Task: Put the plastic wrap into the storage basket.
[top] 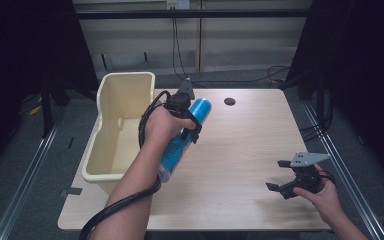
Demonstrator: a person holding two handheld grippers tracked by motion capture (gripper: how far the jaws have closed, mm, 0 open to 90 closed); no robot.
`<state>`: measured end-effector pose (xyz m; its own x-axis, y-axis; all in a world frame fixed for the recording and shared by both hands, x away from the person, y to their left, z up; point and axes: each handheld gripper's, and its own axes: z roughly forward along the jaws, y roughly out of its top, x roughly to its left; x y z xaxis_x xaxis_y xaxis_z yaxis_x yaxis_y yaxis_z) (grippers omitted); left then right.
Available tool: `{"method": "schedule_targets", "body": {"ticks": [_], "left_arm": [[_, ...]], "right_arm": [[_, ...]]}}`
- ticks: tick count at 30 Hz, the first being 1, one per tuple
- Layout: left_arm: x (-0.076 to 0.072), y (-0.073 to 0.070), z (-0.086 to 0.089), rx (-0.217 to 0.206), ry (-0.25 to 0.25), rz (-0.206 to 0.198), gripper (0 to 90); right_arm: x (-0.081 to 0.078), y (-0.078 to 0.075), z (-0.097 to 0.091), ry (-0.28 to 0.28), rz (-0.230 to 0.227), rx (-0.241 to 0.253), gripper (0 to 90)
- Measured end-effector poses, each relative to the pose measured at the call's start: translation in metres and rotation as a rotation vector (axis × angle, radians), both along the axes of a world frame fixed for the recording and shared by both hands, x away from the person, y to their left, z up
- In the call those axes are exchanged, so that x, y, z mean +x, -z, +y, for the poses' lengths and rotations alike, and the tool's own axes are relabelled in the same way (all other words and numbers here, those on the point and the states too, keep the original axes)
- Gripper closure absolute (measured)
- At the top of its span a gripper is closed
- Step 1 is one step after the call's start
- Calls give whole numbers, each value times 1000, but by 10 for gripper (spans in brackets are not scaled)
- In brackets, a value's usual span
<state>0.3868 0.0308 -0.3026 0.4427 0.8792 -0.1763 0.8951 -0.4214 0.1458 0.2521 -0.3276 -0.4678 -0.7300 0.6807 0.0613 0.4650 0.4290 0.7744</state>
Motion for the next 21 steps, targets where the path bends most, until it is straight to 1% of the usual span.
{"method": "schedule_targets", "body": {"ticks": [1, 2, 3, 5, 6, 7, 9, 10, 12, 13, 14, 15, 16, 17, 18, 19, 21], "left_arm": [[-1, -4, 4, 1, 6, 7, 323], [-1, -4, 4, 1, 6, 7, 323], [-3, -8, 7, -7, 2, 10, 323], [-4, -10, 10, -13, 6, 7, 323], [-5, -14, 13, -16, 7, 12, 323], [-6, -16, 16, -20, 5, 9, 323], [-6, -18, 18, -14, 5, 10, 323], [-6, -20, 20, -18, -1, 16, 323], [-7, -24, 25, -12, -6, 18, 323], [-7, -26, 28, -10, -5, 19, 323], [-9, -31, 34, -13, -16, 8, 323], [-9, -34, 37, -22, -19, 13, 323], [-9, -34, 37, -22, -19, 13, 323], [-11, -38, 43, -32, -40, 4, 323], [-11, -38, 43, -32, -40, 4, 323], [-12, -43, 48, -27, -39, 3, 323], [-13, -45, 52, -26, -44, 5, 323]], "right_arm": [[0, 0, 0, -1, 1, 0, 39], [0, 0, 0, -1, 1, 0, 39], [0, 0, 0, -4, 2, -1, 39], [-1, 1, 1, -7, 5, -4, 39], [0, 1, 2, -11, 8, -7, 39], [0, 2, 2, -12, 5, -8, 39], [0, 2, 2, -12, 8, -7, 39], [0, 2, 2, -12, 8, -7, 39], [0, 1, 3, -8, 0, -11, 39], [0, 1, 3, -15, 1, -6, 39], [-1, 1, 3, -13, 2, -8, 39], [0, 1, 3, -15, 3, -8, 39], [0, 1, 3, -15, 3, -8, 39], [0, 1, 3, -7, 1, -14, 39], [0, 1, 3, -7, 1, -14, 39], [0, 2, 3, -12, 7, -5, 38], [0, 1, 3, -10, 9, -5, 39]]}}
